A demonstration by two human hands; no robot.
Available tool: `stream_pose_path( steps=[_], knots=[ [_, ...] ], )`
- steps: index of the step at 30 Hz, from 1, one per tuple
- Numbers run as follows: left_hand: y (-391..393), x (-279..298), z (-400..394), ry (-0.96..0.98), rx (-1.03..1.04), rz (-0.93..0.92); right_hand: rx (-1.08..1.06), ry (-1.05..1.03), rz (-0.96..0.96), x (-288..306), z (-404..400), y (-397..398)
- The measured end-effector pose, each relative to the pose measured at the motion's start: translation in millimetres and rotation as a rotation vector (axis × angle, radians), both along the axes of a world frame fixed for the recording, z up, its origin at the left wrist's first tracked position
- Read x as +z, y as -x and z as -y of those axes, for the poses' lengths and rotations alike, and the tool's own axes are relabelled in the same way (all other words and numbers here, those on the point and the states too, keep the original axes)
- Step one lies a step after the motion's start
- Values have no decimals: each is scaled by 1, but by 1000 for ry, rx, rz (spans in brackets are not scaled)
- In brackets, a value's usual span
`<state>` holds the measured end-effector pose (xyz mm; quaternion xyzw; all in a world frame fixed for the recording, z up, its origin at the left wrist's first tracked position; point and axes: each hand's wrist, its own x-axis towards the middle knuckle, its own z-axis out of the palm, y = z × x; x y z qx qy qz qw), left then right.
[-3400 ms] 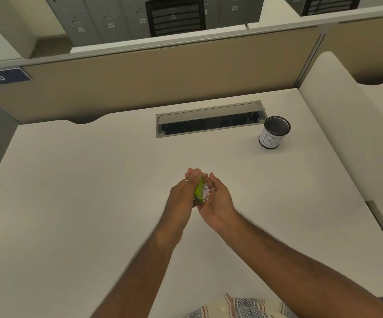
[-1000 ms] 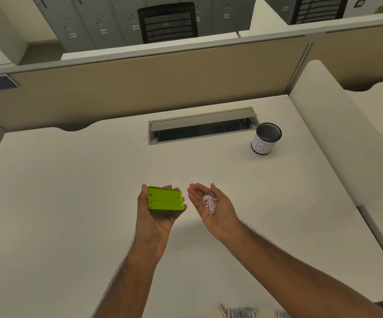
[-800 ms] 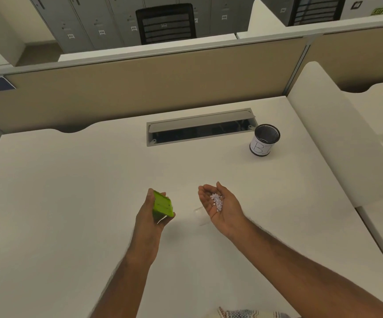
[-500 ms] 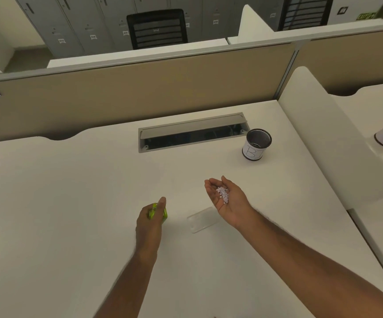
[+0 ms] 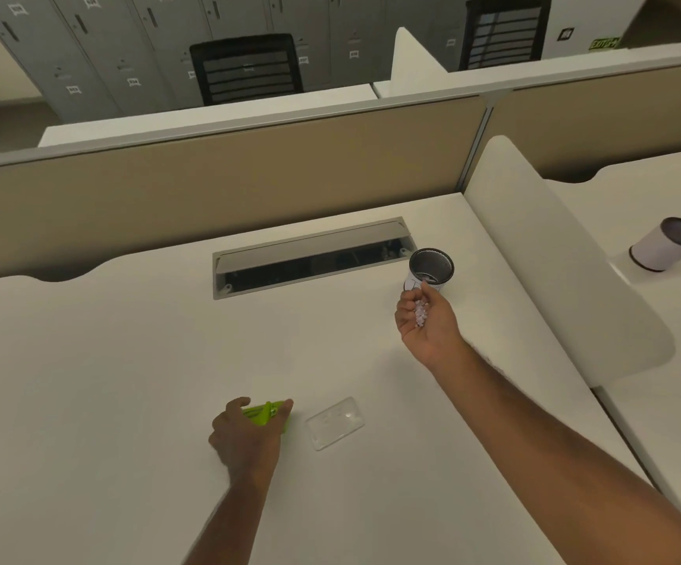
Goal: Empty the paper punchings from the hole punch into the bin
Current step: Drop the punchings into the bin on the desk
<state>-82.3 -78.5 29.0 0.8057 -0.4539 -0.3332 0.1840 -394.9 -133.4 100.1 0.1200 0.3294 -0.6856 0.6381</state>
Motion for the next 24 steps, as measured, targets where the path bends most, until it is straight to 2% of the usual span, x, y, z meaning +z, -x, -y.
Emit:
stream_pose_path(
  steps=[12,24],
  knots=[
    [3,-35,7,-15,-21,210,-230,102,-66,7,65,73],
    [3,-47,8,-47,11,281,-240,56,-280,-11,103,116]
  ],
)
